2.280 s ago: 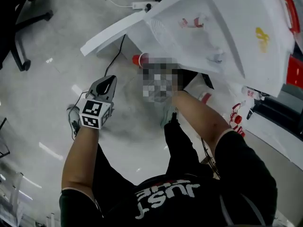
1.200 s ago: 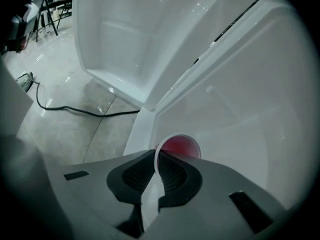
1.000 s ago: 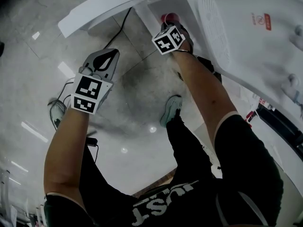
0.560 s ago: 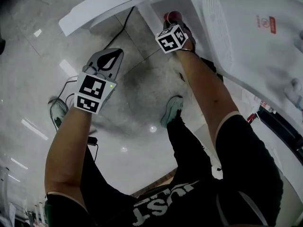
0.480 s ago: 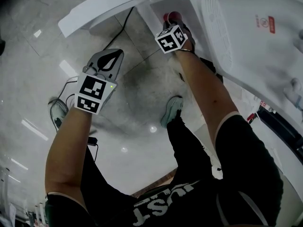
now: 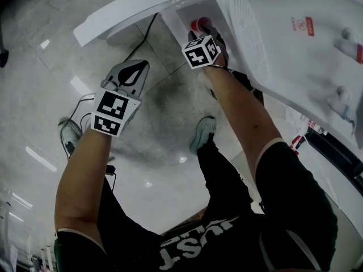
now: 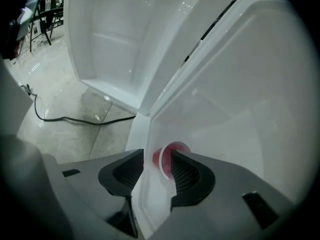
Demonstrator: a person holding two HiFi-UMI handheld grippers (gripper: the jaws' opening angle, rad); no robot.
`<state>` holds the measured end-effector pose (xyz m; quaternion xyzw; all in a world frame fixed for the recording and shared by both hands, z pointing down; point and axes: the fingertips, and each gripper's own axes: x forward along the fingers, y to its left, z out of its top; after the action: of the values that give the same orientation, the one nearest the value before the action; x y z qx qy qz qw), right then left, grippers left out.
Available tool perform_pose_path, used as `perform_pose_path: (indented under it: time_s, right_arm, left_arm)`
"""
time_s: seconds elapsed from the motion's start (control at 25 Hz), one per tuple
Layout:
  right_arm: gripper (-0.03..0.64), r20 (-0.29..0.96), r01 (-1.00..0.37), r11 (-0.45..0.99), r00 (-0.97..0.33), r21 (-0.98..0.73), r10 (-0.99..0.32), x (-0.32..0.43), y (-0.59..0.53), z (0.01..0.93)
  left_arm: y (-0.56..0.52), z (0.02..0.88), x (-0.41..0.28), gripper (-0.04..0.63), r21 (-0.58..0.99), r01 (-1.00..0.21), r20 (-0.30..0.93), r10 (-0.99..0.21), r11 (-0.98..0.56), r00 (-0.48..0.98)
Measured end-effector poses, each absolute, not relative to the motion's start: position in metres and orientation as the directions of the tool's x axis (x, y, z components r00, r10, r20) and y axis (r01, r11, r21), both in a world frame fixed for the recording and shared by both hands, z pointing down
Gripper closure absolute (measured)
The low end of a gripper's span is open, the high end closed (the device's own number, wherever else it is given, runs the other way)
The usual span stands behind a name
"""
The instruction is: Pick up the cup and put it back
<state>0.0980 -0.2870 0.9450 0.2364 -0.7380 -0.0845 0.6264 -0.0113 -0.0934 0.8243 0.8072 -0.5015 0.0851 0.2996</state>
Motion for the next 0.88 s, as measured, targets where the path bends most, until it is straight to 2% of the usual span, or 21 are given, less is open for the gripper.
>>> perform_pose_path:
  time_s: [0.28, 0.48, 0.72, 0.88]
  right_arm:
    - [0.426, 0.905, -0.253, 0.915, -0.21, 0.314, -0.369, 0.076, -0.214, 0.878]
    - [0.453, 0.916, -0.333, 0.916, -0.252, 0.222, -0.313, 0.08, -0.158, 0.801]
    - [0.519, 0.924, -0.326, 0.938, -0.31, 0.118, -0.224, 0.108, -0.085, 0.669]
    - [0.543, 0.881, -0.371, 0.926, -0.411, 0.074, -0.236, 0.11, -0.074, 0.557]
  left_arm:
    - [-0.069, 0.768, -0.013, 0.588, 0.432, -0.86, 0.44, -0.77, -0.27, 0.463]
    - [-0.046, 0.702, -0.007, 0.588, 0.452, -0.859, 0.436, -0.781, -0.241, 0.448]
    - [0.002, 0.582, 0.01, 0.588, 0.527, -0.833, 0.455, -0.771, -0.17, 0.446]
    - [0.0, 0.474, 0.003, 0.588, 0.486, -0.848, 0.4, -0.809, -0.211, 0.43]
